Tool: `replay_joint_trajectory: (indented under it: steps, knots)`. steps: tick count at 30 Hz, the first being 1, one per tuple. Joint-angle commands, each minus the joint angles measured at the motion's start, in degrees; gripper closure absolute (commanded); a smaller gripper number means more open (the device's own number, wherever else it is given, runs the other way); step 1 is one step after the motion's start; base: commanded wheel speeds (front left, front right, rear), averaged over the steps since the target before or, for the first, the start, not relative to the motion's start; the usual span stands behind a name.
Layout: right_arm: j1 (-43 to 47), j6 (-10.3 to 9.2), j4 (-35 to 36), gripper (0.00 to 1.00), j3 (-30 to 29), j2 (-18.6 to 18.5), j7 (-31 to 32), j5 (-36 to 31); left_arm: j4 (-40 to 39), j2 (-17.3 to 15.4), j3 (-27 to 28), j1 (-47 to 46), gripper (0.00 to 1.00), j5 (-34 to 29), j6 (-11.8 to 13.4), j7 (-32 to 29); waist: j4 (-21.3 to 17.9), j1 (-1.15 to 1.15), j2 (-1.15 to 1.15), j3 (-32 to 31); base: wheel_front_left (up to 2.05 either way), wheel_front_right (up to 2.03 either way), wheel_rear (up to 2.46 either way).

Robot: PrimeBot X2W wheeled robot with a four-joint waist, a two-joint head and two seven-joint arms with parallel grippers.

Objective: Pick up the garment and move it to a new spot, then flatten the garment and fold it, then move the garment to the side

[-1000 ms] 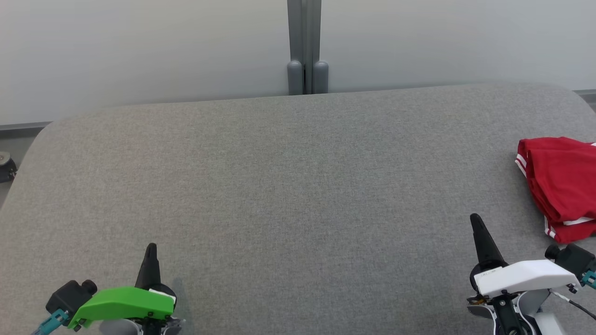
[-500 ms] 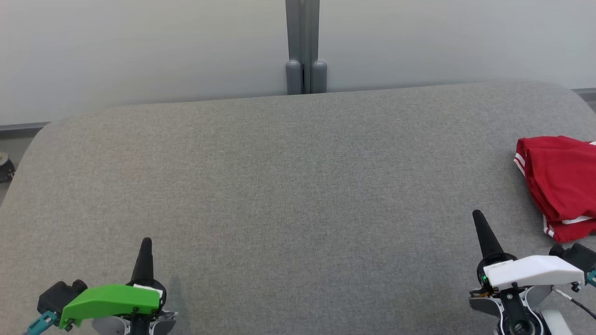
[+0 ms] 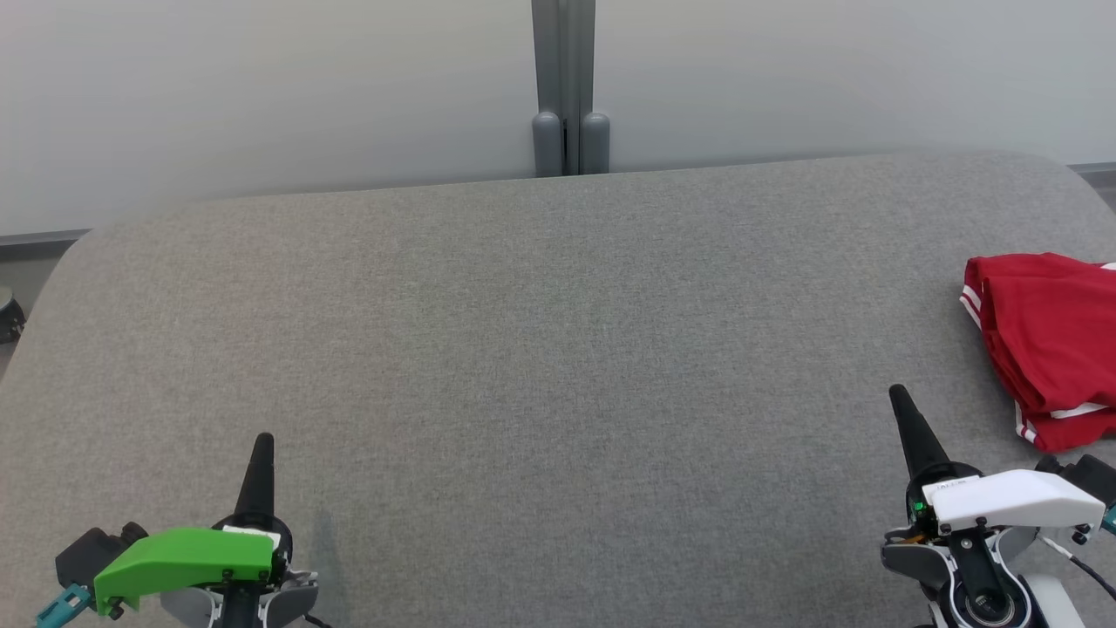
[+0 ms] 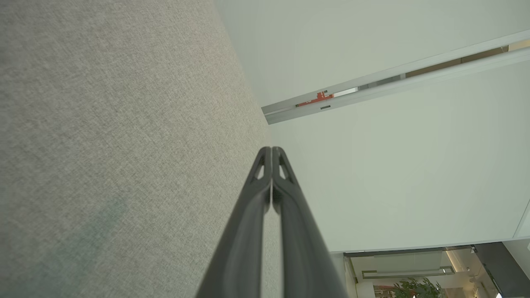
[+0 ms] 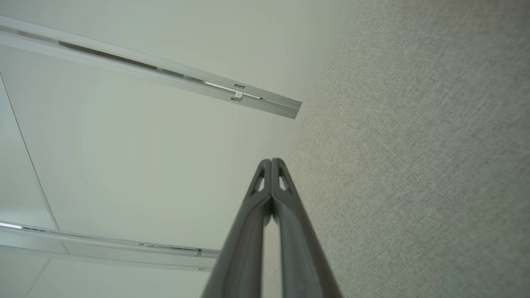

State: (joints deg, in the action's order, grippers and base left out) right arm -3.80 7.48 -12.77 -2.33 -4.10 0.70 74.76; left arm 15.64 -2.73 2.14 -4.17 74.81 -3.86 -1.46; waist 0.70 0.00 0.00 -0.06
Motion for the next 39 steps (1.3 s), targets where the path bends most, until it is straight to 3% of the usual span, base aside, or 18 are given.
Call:
replay_joint_trajectory:
  steps: [1, 39]
  knots:
    - [-0.9, 0.03, 0.1, 1.00, -0.3, -0.3, 0.4, 1.6, -0.6, -0.2, 0.6, -1.5, 1.00, 1.3, -0.6, -0.4, 0.0, 0.00, 0.00, 0.0, 0.00, 0.00, 0.00]
    - [-2.5, 0.02, -1.1, 1.00, -2.5, 0.1, 4.4, 17.4, -1.6, -0.3, 4.3, -2.4, 1.00, 16.2, -3.5, -4.8, -0.6, 0.00, 0.00, 0.2, 0.00, 0.00, 0.00]
